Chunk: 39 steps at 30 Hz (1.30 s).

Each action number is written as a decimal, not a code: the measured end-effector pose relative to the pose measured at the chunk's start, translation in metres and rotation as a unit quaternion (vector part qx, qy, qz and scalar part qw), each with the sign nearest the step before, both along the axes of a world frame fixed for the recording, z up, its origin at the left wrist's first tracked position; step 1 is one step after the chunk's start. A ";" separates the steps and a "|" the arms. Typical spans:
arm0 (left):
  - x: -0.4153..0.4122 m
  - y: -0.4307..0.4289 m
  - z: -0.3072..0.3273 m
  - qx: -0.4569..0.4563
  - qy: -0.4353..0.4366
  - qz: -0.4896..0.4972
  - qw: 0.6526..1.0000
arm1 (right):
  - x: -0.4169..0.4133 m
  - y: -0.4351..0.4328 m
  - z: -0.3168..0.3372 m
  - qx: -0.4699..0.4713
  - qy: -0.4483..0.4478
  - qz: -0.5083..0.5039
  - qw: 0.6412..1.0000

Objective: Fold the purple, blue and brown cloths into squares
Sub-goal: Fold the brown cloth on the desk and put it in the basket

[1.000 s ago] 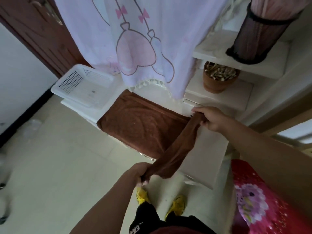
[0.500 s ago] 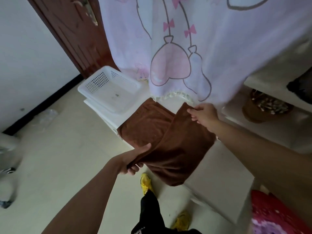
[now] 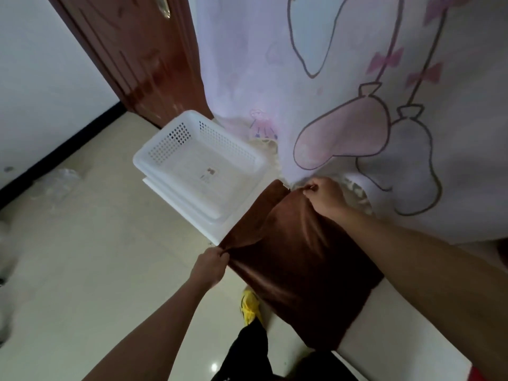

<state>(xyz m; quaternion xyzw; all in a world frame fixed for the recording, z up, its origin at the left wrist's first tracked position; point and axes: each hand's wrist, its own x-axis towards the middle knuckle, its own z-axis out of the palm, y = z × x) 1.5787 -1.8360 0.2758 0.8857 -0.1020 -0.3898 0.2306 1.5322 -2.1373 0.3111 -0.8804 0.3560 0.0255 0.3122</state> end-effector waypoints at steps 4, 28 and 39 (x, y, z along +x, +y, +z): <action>0.017 0.010 -0.013 -0.003 -0.069 0.067 0.995 | 0.034 0.002 -0.015 0.010 0.007 0.017 1.000; 0.037 0.002 -0.030 -0.145 0.101 0.313 0.933 | 0.077 0.009 -0.071 0.103 0.088 -0.038 0.990; 0.026 -0.010 -0.010 -0.166 0.111 0.103 0.974 | -0.004 0.000 -0.025 0.202 -0.080 -0.164 0.962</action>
